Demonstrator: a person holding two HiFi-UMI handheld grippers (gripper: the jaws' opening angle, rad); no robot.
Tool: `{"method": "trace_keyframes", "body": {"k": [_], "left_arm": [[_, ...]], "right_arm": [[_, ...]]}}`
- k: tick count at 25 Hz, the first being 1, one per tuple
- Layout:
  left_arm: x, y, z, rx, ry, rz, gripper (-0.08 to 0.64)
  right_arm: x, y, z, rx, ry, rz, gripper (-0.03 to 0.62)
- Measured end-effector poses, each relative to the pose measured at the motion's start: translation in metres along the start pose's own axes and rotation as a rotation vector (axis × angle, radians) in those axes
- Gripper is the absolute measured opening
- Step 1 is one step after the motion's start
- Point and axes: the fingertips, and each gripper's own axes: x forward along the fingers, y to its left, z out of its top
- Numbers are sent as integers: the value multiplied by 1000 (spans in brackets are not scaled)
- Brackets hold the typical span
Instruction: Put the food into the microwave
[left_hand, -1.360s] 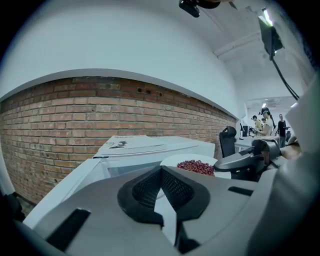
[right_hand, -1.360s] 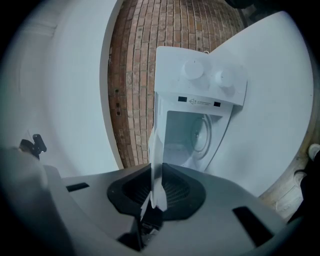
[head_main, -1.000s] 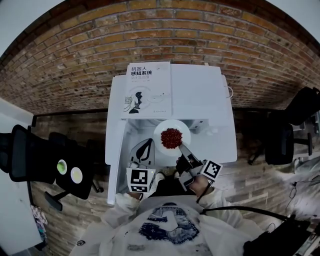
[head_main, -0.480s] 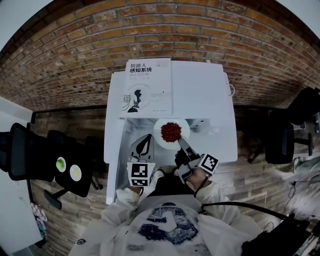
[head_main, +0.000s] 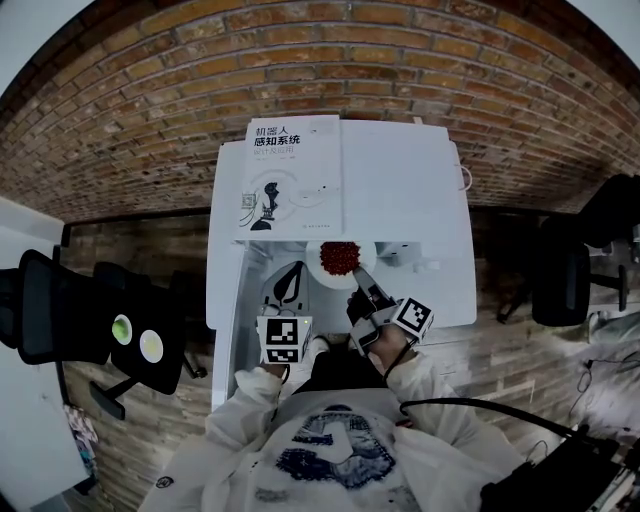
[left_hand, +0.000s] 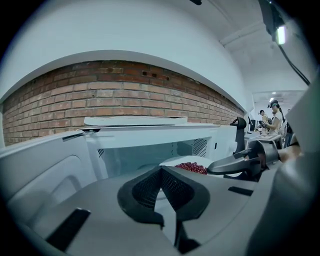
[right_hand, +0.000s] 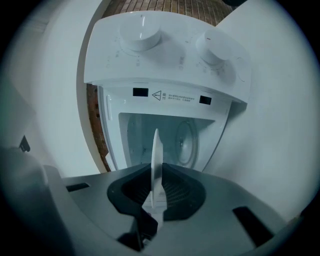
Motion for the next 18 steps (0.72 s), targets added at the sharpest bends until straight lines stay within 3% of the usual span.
{"method": "trace_keyframes", "body": {"k": [18], "left_arm": [[19, -2, 1, 7, 14, -15, 6]], "right_arm": [[57, -50, 26, 51, -38, -84, 52]]}}
